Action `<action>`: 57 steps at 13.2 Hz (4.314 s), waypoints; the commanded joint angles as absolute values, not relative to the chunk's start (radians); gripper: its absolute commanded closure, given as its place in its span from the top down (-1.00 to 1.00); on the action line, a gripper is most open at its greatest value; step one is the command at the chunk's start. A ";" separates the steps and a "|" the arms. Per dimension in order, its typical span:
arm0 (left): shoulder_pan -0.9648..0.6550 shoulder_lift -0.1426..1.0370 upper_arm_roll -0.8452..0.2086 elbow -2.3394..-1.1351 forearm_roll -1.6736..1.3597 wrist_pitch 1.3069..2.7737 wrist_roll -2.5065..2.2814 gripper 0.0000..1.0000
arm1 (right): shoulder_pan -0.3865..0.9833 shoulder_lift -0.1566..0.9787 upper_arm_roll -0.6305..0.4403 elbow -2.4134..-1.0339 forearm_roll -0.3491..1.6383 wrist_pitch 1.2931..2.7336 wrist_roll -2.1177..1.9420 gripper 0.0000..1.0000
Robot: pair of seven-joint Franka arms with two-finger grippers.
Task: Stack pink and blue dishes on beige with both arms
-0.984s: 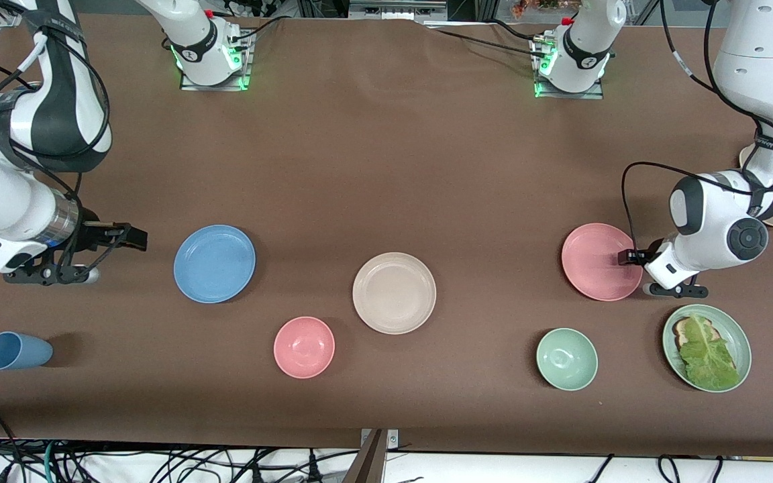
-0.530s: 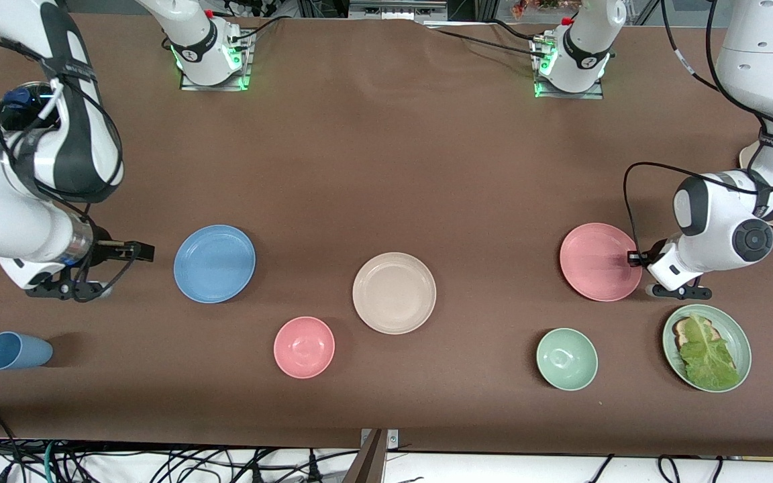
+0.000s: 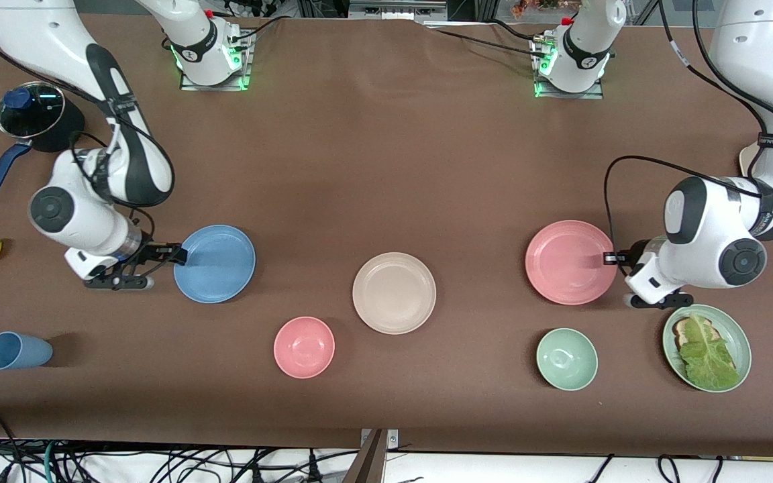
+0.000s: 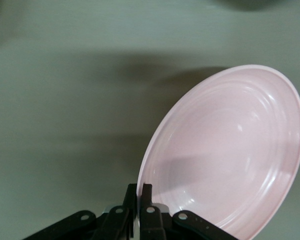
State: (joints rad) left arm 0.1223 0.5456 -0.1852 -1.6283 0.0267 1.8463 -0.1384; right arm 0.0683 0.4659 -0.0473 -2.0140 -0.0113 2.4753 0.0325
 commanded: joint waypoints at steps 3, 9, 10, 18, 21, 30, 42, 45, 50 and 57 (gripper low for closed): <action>0.088 0.552 -0.317 -1.497 -0.066 1.758 -0.386 -1.00 | 0.061 0.471 -0.040 -2.120 -0.005 2.622 0.021 0.88; -0.145 0.713 -0.324 -1.353 -0.087 1.940 -0.638 -1.00 | 0.061 0.477 -0.038 -2.117 -0.002 2.620 0.029 -0.50; -0.175 0.733 -0.321 -1.350 -0.084 2.000 -0.673 -1.00 | 0.061 0.477 -0.038 -2.115 0.006 2.617 0.029 -0.70; -0.276 0.828 -0.281 -1.350 -0.077 2.226 -0.776 -1.00 | 0.063 0.423 -0.028 -2.007 0.026 2.403 0.026 -1.00; -0.273 0.824 -0.269 -1.350 -0.074 2.226 -0.772 0.39 | 0.063 0.411 -0.014 -1.875 0.026 2.217 0.025 -1.00; -0.207 0.738 -0.218 -1.364 0.020 2.028 -0.764 1.00 | 0.176 0.422 0.015 -1.608 0.075 1.965 0.174 -1.00; 0.121 0.649 -0.212 -1.364 0.077 1.757 -0.212 1.00 | 0.570 0.679 0.015 -1.384 0.074 2.184 0.846 -1.00; 0.173 0.602 -0.213 -1.359 0.078 1.695 -0.138 1.00 | 0.615 0.729 0.014 -1.384 0.072 2.291 0.931 -1.00; 0.100 0.364 -0.082 -1.514 0.057 1.686 -0.046 1.00 | 0.618 0.779 0.014 -1.384 0.074 2.388 0.930 -1.00; 0.014 0.085 0.000 -1.617 0.037 1.677 -0.038 1.00 | 0.618 0.807 0.014 -1.384 0.072 2.441 0.925 -0.29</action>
